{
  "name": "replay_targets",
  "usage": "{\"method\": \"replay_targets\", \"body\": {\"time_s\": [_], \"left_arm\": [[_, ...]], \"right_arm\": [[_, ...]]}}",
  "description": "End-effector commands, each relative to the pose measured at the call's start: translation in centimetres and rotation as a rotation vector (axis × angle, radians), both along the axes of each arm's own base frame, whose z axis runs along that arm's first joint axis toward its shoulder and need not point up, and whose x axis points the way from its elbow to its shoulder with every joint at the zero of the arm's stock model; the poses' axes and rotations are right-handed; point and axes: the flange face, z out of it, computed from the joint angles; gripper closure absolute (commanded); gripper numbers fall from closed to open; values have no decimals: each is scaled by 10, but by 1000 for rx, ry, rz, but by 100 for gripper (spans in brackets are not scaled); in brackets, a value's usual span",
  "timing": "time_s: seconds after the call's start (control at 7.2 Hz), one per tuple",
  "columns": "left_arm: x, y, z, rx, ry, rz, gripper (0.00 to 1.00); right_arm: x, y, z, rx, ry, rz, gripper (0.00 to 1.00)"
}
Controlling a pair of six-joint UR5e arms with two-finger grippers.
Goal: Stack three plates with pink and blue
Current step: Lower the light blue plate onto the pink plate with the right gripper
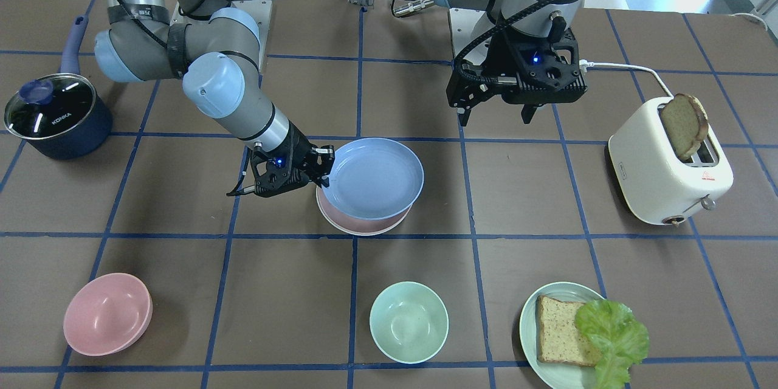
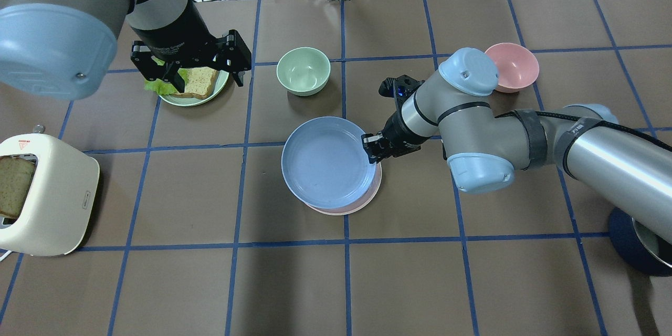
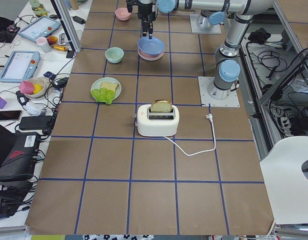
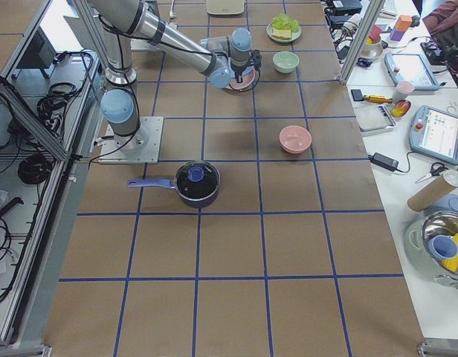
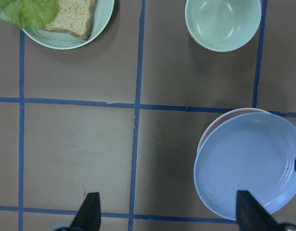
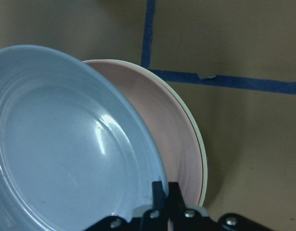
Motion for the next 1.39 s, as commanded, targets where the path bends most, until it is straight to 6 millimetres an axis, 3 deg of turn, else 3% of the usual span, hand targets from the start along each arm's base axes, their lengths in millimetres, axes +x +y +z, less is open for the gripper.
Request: {"method": "replay_targets", "body": {"time_s": [0.0,0.14,0.42,0.56,0.83,0.97,1.11,1.25], "left_arm": [[0,0,0,1,2,0,0],[1,0,0,3,3,2,0],[1,1,0,6,2,2,0],[1,1,1,6,2,2,0],[1,1,1,6,3,2,0],[1,1,1,4,2,2,0],[1,1,2,1,2,2,0],[0,2,1,4,3,0,0]], "right_arm": [[-4,-4,2,-16,-9,18,94],[-7,-6,3,-21,-8,14,91],[-9,-6,-4,-7,-2,12,64],[-9,-6,-8,2,-3,11,50],[-9,-9,-5,-8,5,11,12],[-12,-16,10,-38,10,6,0],[-26,-28,27,-67,101,-13,0],[-45,-16,61,-78,229,-32,0]]}}
